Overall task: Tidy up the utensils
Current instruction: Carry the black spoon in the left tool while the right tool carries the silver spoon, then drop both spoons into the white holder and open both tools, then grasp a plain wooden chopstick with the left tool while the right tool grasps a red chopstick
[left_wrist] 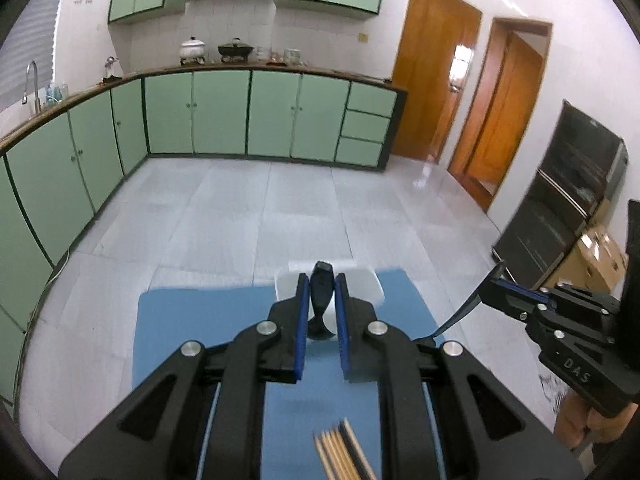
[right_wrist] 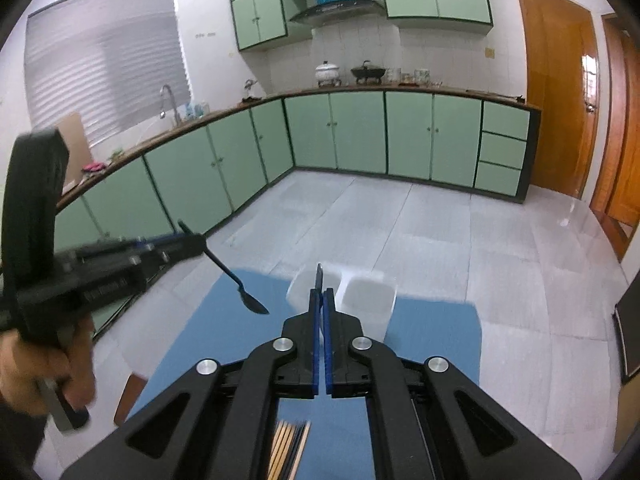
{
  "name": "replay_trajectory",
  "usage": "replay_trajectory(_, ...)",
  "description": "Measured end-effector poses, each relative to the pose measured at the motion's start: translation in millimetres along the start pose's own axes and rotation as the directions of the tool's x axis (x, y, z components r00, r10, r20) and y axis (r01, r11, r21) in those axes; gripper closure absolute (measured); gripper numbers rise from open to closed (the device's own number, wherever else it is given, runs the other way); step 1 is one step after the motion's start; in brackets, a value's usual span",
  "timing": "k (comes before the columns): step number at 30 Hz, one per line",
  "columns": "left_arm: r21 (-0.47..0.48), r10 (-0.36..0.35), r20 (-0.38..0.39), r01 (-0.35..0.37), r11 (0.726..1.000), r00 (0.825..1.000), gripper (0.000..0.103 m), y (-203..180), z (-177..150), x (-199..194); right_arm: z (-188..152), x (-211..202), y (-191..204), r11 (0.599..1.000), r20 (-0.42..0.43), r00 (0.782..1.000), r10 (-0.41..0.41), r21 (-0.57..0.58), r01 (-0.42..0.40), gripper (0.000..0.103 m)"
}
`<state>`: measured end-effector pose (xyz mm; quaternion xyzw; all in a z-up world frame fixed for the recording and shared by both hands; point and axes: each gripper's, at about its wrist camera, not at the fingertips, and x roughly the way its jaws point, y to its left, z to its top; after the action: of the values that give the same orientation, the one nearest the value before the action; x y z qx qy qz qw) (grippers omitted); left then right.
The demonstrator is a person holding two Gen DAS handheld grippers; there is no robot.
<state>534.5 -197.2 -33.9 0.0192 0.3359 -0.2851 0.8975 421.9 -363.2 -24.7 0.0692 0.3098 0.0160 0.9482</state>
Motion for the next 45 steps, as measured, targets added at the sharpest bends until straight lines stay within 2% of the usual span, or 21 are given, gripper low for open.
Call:
replay_trajectory(5,-0.044,0.008,-0.011,-0.008,0.999,1.000,0.091,6,15,65,24,52,-16,0.999,0.022,0.999,-0.039,0.006,0.039,0.101)
replay_trajectory(10,-0.043,0.019,-0.068,-0.022,0.999,0.998,0.091,11,2,124,14,110,-41,0.997,-0.018,0.998,-0.068,0.032,0.069,0.101)
replay_trajectory(16,-0.050,0.023,-0.107,-0.029,0.998,0.994,0.090,22,-17,147,-7,146,-64,0.994,-0.076,0.995,-0.057,0.090,0.064,0.101)
replay_trajectory(17,-0.047,0.025,-0.110,-0.030,0.998,0.994,0.084,25,-18,146,-11,147,-66,0.993,-0.082,0.995,-0.058,0.094,0.065,0.100)
replay_trajectory(18,-0.044,0.027,-0.109,-0.032,0.999,0.994,0.075,27,-19,143,-14,145,-68,0.993,-0.082,0.995,-0.057,0.097,0.065,0.098)
replay_trajectory(19,-0.041,0.034,-0.098,-0.039,0.998,0.995,0.070,27,-19,135,-13,142,-69,0.993,-0.078,0.995,-0.060,0.100,0.067,0.097)
replay_trajectory(21,-0.034,0.040,-0.066,-0.042,0.999,0.997,0.054,29,-21,114,-19,127,-70,0.993,-0.067,0.996,-0.064,0.097,0.071,0.094)
replay_trajectory(23,-0.011,0.053,-0.035,-0.054,0.998,0.998,0.048,29,-23,88,-25,112,-69,0.993,-0.056,0.996,-0.064,0.096,0.069,0.093)
replay_trajectory(24,0.001,0.063,-0.018,-0.063,0.998,0.998,0.039,29,-27,73,-30,102,-69,0.993,-0.049,0.997,-0.064,0.094,0.068,0.091)
replay_trajectory(28,0.013,0.085,0.046,-0.086,0.996,0.995,0.023,35,-65,0,-78,43,-62,0.995,-0.009,0.997,-0.079,0.062,0.079,0.081)
replay_trajectory(29,0.015,0.095,0.052,-0.096,0.995,0.994,0.018,36,-79,-13,-103,23,-57,0.995,0.001,0.996,-0.095,0.040,0.094,0.075)
replay_trajectory(31,0.030,0.117,0.062,-0.119,0.992,0.991,0.017,36,-115,-41,-142,-2,-48,0.994,0.003,0.994,-0.106,0.022,0.106,0.069)
replay_trajectory(33,0.023,0.133,0.069,-0.135,0.991,0.989,0.015,38,-159,-68,-185,-23,-38,0.994,-0.010,0.994,-0.112,-0.002,0.112,0.068)
replay_trajectory(34,0.016,0.139,0.063,-0.140,0.990,0.988,0.014,38,-182,-78,-217,-34,-28,0.993,-0.029,0.993,-0.114,-0.012,0.114,0.068)
replay_trajectory(36,-0.002,0.143,0.042,-0.143,0.990,0.989,0.014,36,-225,-94,-261,-50,-13,0.995,-0.057,0.993,-0.099,0.009,0.100,0.068)
replay_trajectory(40,-0.035,0.148,0.002,-0.148,0.988,0.989,0.014,31,-302,-114,-328,-63,21,0.998,-0.111,0.992,-0.063,-0.002,0.063,0.068)
replay_trajectory(42,-0.039,0.159,-0.011,-0.160,0.986,0.987,0.014,29,-329,-120,-356,-60,39,0.999,-0.143,0.989,-0.047,-0.030,0.043,0.068)
replay_trajectory(45,-0.043,0.178,-0.031,-0.180,0.983,0.983,0.014,25,-357,-125,-378,-49,66,0.994,-0.165,0.985,-0.048,-0.104,0.031,0.068)
